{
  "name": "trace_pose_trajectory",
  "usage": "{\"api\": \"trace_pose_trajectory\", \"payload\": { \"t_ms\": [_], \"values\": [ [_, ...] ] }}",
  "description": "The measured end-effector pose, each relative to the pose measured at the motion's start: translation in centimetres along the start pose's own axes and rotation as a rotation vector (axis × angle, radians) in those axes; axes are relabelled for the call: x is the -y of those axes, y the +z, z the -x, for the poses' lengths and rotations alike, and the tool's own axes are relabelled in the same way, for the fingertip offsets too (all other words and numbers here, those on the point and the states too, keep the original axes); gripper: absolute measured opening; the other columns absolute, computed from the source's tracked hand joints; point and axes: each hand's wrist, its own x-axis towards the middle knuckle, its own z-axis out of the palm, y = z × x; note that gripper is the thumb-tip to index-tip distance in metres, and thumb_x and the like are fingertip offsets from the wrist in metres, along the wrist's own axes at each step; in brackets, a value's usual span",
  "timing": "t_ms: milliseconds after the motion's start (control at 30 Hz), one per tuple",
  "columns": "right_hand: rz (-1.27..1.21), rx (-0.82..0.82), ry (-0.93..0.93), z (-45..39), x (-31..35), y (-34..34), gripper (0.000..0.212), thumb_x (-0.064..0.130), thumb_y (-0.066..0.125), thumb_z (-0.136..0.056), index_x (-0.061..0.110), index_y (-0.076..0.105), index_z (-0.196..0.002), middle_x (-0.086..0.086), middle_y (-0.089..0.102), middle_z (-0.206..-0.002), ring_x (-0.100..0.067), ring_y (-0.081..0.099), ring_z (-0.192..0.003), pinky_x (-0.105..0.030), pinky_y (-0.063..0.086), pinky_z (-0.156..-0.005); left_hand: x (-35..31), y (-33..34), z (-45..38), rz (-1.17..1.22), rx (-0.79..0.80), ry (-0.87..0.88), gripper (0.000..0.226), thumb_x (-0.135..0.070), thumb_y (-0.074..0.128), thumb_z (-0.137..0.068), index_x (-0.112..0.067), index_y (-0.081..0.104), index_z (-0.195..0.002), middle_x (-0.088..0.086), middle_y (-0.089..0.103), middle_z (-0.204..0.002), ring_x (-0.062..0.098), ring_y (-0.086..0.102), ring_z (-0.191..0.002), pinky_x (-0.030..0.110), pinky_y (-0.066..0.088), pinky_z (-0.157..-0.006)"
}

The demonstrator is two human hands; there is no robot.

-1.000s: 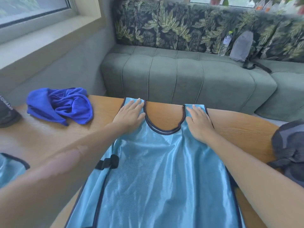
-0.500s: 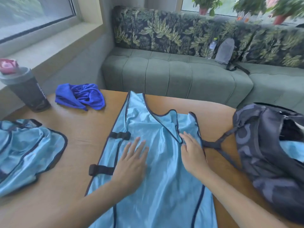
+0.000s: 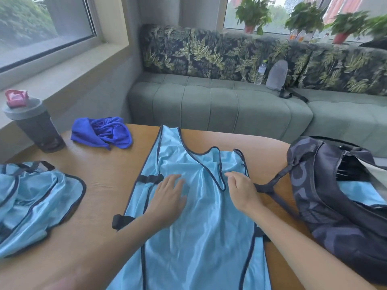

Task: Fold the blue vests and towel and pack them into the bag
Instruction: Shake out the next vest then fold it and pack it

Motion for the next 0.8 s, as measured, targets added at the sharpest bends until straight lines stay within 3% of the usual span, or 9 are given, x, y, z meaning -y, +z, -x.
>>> {"api": "trace_pose_trajectory", "payload": {
  "t_ms": [100,167,233,367,500,633,700,800],
  "values": [
    [0.157,0.112,-0.105,-2.8,-0.6,0.4,0.047,0.021,0.031,-0.106,0.005,0.048,-0.147,-0.006,0.046,-0.155,-0.019,0.034,-0.147,-0.031,0.022,-0.122,1.4,0.3,-3.7,-0.079,0.022,-0.044,0.073,-0.050,0.016,-0.098,-0.012,0.027,-0.159,0.006,0.023,-0.166,0.026,0.012,-0.156,0.041,0.014,-0.126],
    [0.223,0.114,-0.150,-5.3,-0.9,0.5,0.046,0.018,0.031,-0.106,0.005,0.046,-0.148,-0.008,0.044,-0.156,-0.020,0.032,-0.147,-0.028,0.018,-0.122,2.3,1.2,-4.5,-0.148,0.023,-0.054,0.082,-0.056,0.004,-0.093,-0.016,0.020,-0.163,0.002,0.014,-0.170,0.026,0.004,-0.158,0.041,0.006,-0.127],
    [0.220,0.093,-0.154,-8.5,-0.8,0.5,0.042,0.015,0.032,-0.106,0.001,0.052,-0.140,-0.012,0.050,-0.149,-0.024,0.038,-0.141,-0.026,0.019,-0.117,2.8,2.1,-4.4,-0.137,-0.020,-0.070,0.076,-0.057,0.010,-0.097,-0.022,0.018,-0.163,-0.002,0.011,-0.171,0.025,0.002,-0.158,0.040,0.002,-0.126],
    [0.239,0.087,-0.129,-16.5,-1.4,1.1,0.047,0.020,0.031,-0.107,0.004,0.044,-0.150,-0.009,0.037,-0.161,-0.021,0.029,-0.150,-0.030,0.014,-0.123,3.1,2.6,-4.4,-0.130,-0.054,-0.075,0.072,-0.059,0.015,-0.100,-0.026,0.020,-0.163,-0.006,0.011,-0.171,0.023,0.003,-0.158,0.039,0.002,-0.124],
    [0.235,0.064,-0.034,-22.3,-1.7,1.2,0.043,0.028,0.025,-0.106,0.007,0.056,-0.127,-0.012,0.047,-0.150,-0.026,0.037,-0.141,-0.041,0.027,-0.116,3.3,2.6,-4.5,-0.152,-0.061,-0.083,0.069,-0.060,0.019,-0.101,-0.028,0.022,-0.162,-0.008,0.012,-0.170,0.023,0.002,-0.158,0.043,0.006,-0.125],
    [0.263,0.052,0.099,-24.4,-2.4,0.4,0.053,0.039,0.021,-0.106,0.024,0.037,-0.154,-0.002,0.015,-0.169,-0.025,0.015,-0.153,-0.044,0.014,-0.122,3.5,2.9,-4.5,-0.187,-0.062,-0.081,0.065,-0.057,0.030,-0.102,-0.027,0.031,-0.160,-0.005,0.022,-0.168,0.028,0.012,-0.157,0.047,0.011,-0.124],
    [0.281,-0.083,0.078,-24.2,-3.0,0.0,0.050,0.029,0.032,-0.106,0.020,0.036,-0.155,-0.003,0.016,-0.169,-0.028,0.016,-0.151,-0.045,0.018,-0.120,3.5,2.9,-4.5,-0.189,-0.075,-0.081,0.065,-0.057,0.033,-0.101,-0.026,0.034,-0.159,-0.005,0.026,-0.167,0.029,0.018,-0.156,0.047,0.013,-0.123],
    [0.243,-0.258,0.046,-22.9,-3.4,-0.1,0.047,0.010,0.042,-0.100,0.007,0.045,-0.147,-0.013,0.032,-0.161,-0.033,0.029,-0.145,-0.044,0.028,-0.115,3.5,3.0,-4.5,-0.198,-0.075,-0.093,0.066,-0.058,0.031,-0.101,-0.028,0.032,-0.159,-0.006,0.024,-0.168,0.028,0.016,-0.156,0.046,0.012,-0.124]
  ]
}}
